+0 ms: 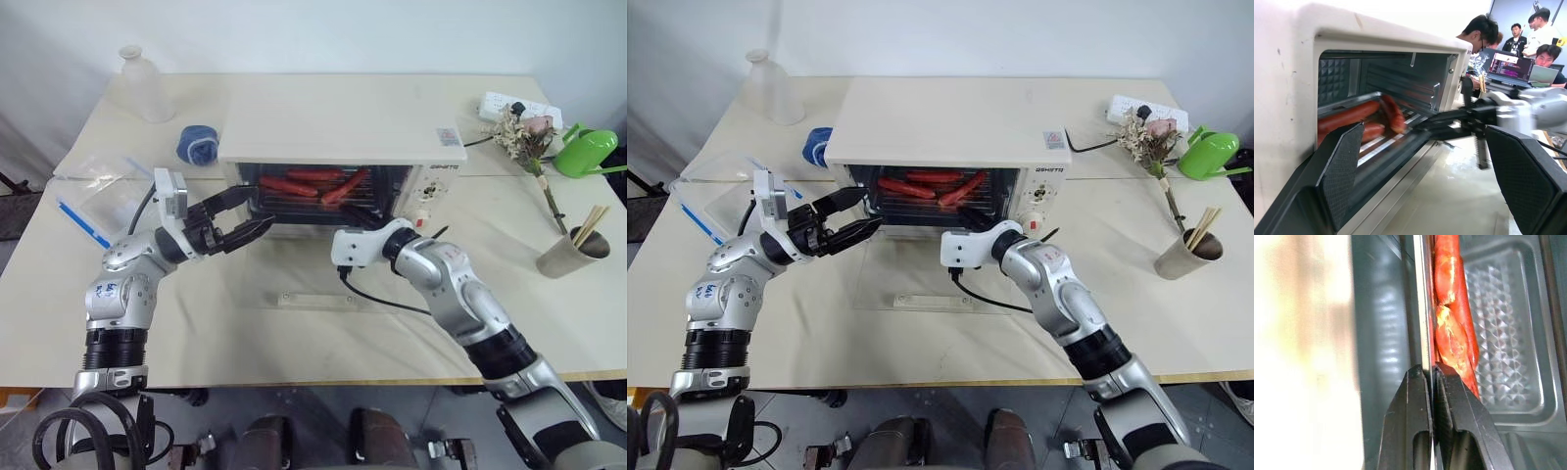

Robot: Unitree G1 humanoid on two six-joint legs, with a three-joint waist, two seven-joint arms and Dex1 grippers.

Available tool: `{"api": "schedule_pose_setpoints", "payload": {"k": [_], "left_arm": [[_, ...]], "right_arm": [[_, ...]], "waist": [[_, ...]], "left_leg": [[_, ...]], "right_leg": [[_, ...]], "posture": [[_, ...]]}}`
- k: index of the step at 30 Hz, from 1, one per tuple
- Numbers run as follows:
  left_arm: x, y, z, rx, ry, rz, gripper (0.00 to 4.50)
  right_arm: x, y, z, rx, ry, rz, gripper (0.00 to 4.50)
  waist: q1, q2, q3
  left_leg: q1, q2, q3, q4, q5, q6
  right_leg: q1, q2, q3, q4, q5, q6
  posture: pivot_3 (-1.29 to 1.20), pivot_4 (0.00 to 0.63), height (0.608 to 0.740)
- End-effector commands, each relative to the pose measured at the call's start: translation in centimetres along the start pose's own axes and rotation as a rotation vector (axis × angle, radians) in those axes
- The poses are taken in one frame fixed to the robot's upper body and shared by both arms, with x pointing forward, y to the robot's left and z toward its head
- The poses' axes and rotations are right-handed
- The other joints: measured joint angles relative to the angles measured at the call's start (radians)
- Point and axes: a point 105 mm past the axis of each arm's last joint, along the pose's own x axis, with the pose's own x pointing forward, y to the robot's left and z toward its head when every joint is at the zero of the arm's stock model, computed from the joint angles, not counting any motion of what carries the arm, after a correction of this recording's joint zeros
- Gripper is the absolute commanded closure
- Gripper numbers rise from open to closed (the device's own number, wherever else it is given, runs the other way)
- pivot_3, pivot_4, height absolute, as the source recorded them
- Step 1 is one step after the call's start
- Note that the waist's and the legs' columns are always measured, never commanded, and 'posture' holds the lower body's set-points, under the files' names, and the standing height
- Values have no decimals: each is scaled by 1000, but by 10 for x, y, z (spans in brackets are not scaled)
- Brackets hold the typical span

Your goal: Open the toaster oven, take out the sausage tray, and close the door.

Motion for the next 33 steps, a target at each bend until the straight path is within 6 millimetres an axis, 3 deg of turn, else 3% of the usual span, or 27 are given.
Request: {"api": "schedule_pose_setpoints", "payload": {"k": [1, 6, 10, 12, 15, 23, 28, 33], "left_arm": [[0, 4, 9, 10, -5, 10, 312], [-4, 7, 3, -30, 38, 52, 312], [-18, 6, -2, -104, 77, 94, 312], [-31, 6, -5, -190, 121, 144, 312], [-36, -11, -3, -381, 140, 106, 312], [-28, -31, -14, -671, 165, 79, 312], [-29, -31, -20, -712, 206, 113, 312], [-27, -29, -16, -776, 179, 114, 312]], "right_arm": [[-21, 2, 24, 2, -111, 10, 4471], [-44, 10, 25, 14, -117, 26, 4471], [-66, 12, 23, 6, -111, 30, 4471], [-77, 13, 25, -21, -130, 34, 4471], [-89, 19, 26, -52, -151, 55, 4471], [-95, 14, 30, -85, -198, 26, 4471], [-96, 11, 37, -117, -260, -18, 4471], [-99, 20, 38, -136, -312, 14, 4471]], "waist": [[2, 0, 0], [3, 0, 0], [6, 0, 0], [8, 0, 0], [12, -2, 1], [29, -2, 1], [26, -2, 1], [27, -2, 1]], "left_leg": [[0, 0, 0, 0, 0, 0], [0, 0, 0, 1, 0, 0], [0, 0, 0, 1, 0, 0], [0, 0, 0, 1, 0, 0], [0, 0, -1, 0, 0, 0], [0, -1, -1, 3, 0, 0], [0, 0, -1, 2, 0, 0], [0, 0, -1, 2, 0, 0]], "right_leg": [[0, 0, 0, 0, 0, 0], [1, 0, 0, 0, 0, 0], [1, 0, 1, 0, 0, 0], [1, 0, 1, -1, 0, 0], [1, 0, 1, -1, 0, 0], [3, -1, 2, -1, 0, 0], [2, 0, 2, -1, 0, 0], [2, 0, 2, -1, 0, 0]], "posture": [[0, 150, 740], [0, 150, 740], [0, 150, 740], [0, 150, 740], [0, 150, 740], [0, 150, 740], [0, 150, 740], [0, 150, 740]]}}
